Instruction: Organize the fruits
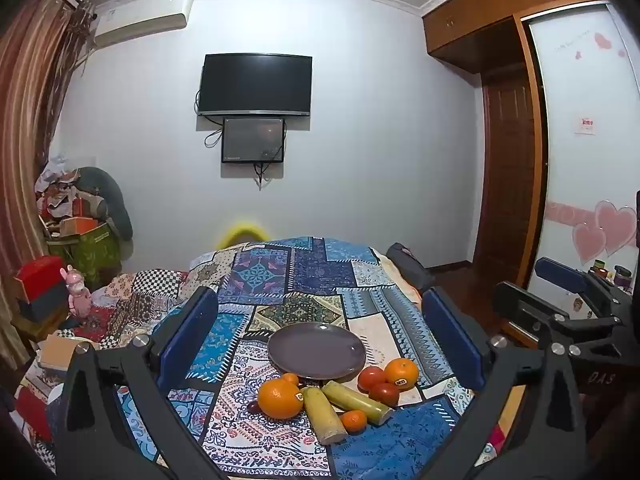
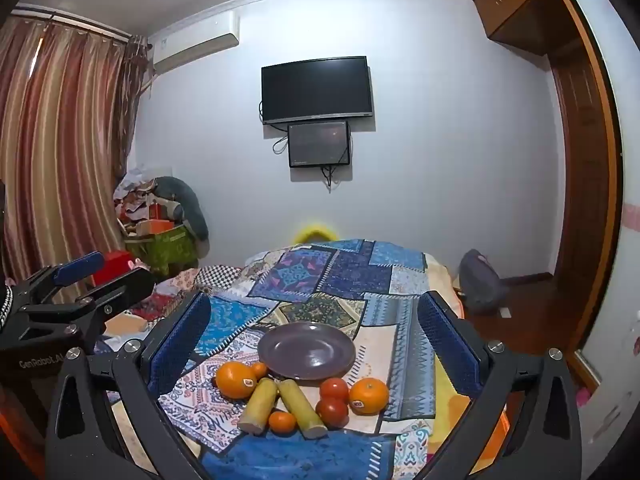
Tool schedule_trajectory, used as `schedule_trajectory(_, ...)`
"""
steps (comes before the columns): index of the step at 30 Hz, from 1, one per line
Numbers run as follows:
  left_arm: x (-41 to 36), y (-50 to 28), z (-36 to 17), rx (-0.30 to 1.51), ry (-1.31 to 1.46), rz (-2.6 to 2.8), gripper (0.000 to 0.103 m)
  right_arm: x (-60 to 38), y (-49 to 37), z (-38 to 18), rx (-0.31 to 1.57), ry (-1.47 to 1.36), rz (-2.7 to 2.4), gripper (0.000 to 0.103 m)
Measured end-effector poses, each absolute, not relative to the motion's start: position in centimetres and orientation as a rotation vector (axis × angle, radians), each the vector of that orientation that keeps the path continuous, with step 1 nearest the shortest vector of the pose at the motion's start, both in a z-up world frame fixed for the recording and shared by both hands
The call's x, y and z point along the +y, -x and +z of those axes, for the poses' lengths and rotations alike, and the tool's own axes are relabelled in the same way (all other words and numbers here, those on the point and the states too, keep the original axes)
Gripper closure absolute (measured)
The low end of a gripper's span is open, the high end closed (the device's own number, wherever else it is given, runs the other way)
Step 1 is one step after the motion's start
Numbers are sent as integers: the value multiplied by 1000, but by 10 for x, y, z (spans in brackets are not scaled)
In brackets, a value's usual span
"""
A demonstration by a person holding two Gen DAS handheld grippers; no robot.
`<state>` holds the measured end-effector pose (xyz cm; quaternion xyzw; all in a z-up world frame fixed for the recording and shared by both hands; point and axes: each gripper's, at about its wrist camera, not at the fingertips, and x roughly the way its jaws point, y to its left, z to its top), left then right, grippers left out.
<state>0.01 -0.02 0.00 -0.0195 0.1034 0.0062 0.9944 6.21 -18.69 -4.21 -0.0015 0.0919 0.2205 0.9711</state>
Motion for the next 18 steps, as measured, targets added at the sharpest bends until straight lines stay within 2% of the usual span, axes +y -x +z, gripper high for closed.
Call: schedule_trajectory(18,-5,4,1,179,16,7,0,-194,-59,-37,170,-16,451,0)
